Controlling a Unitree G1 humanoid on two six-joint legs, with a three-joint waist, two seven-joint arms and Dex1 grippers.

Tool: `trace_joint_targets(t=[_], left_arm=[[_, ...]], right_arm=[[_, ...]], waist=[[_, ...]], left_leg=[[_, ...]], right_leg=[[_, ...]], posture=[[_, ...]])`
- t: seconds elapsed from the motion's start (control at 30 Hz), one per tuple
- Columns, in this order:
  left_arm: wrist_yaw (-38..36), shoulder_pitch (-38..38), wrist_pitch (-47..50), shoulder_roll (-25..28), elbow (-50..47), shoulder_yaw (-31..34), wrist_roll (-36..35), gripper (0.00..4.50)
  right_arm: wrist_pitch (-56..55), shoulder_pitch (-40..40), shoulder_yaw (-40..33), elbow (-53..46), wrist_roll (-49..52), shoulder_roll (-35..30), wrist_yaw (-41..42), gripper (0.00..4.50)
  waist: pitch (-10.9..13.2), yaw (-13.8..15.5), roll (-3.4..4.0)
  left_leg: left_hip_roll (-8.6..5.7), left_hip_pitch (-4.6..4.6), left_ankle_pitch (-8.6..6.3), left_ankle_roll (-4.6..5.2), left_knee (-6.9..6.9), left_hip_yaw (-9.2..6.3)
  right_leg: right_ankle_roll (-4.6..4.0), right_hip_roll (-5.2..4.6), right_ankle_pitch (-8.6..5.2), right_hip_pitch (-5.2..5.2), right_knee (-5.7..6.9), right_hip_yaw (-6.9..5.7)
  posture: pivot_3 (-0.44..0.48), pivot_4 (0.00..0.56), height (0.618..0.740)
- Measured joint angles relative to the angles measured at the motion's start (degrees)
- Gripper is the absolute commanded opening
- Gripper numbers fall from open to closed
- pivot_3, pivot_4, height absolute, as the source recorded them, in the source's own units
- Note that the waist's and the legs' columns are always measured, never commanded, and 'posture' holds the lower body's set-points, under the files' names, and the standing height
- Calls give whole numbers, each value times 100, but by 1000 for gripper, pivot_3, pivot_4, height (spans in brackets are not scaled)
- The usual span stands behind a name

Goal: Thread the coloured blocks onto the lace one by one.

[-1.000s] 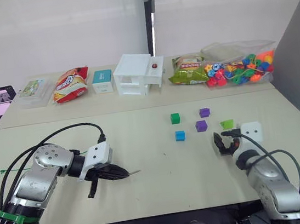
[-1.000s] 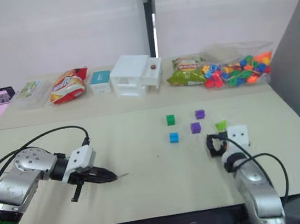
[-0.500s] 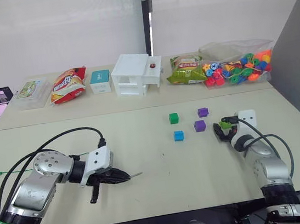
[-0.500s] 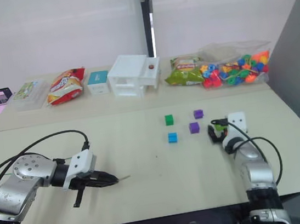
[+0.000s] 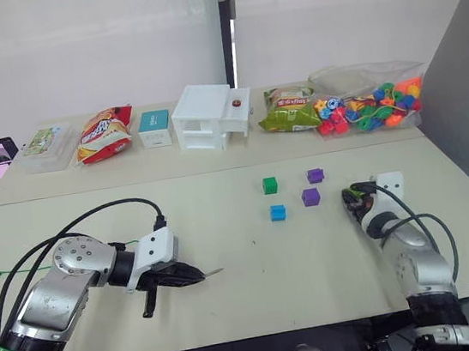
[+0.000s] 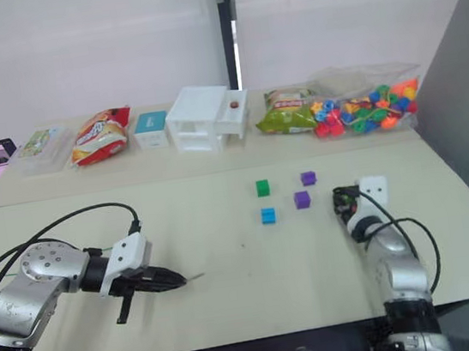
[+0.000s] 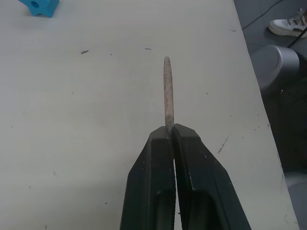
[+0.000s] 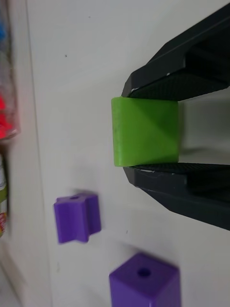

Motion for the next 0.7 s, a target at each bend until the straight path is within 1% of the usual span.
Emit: trace_joint_targets(t=[0.07,0.1,0.2,0.23,0.3,0.33,0.4,0.47,0.57,0.67,0.7], left_arm=[[-3,-14,27,0,-2,-3,-15,0],[-3,-26,45,-1,9,-9,-18,0],[-8,-234,87,-43,63,-65,-22,0],[-13,-250,87,-42,65,-67,-26,0],[-54,-300,87,-41,101,-115,-27,0],[-80,-334,87,-42,137,-156,-27,0],[-145,-404,87,-41,172,-188,-30,0],[-193,-455,93,-34,172,-191,-56,0],[-259,-479,105,-10,171,-206,-65,0],[-322,-488,123,48,171,-217,-67,0],[-337,-497,124,55,171,-217,-68,0]], right_arm=[[408,697,304,-1241,0,203,-211,1167],[594,979,479,-1696,0,277,-280,1167],[1415,1864,1241,-3366,-12,543,-639,1167],[1547,1997,1399,-3656,-10,561,-709,1167],[1955,2409,1937,-4450,-40,581,-884,1167],[2092,2513,2173,-4664,-56,583,-943,1167],[2290,2682,2605,-4877,-102,600,-1025,1167],[2364,2716,2838,-4829,-165,652,-1071,1167],[2356,2524,3024,-4420,-258,655,-1023,1167],[2224,2325,3209,-3719,-359,637,-882,1167],[2188,2320,3228,-3618,-392,644,-872,1167]], waist=[[0,28,2],[0,31,1],[0,32,2],[0,30,2],[0,32,2],[0,27,1],[0,21,0],[0,22,0],[0,17,-1],[2,14,-2],[1,15,-2]], left_leg=[[1,-4,0,0,-5,-8],[1,-4,0,0,-5,-8],[-1,-2,0,0,5,0],[-1,-1,0,-1,3,0],[1,4,0,0,2,-4],[3,4,0,0,2,-4],[2,4,1,-1,3,-3],[2,4,1,-1,3,-3],[3,5,1,-1,2,-2],[4,4,1,-1,0,-3],[4,4,1,-1,0,-3]], right_leg=[[0,1,0,-5,0,-4],[0,2,-1,-5,0,-4],[0,0,-1,1,-6,-1],[1,-1,-1,3,-6,-1],[-1,3,-3,4,-5,-4],[-3,5,-4,4,-6,-4],[-3,5,-5,4,-8,-3],[-3,4,-5,4,-10,-3],[-4,5,-6,3,-10,-4],[-6,6,-6,1,-9,-5],[-6,6,-6,1,-8,-5]], posture=[[0,150,740],[0,150,740],[0,150,740],[0,150,740],[0,150,740],[0,150,740],[0,150,740],[0,150,740],[0,150,740],[0,150,740],[0,150,740]])
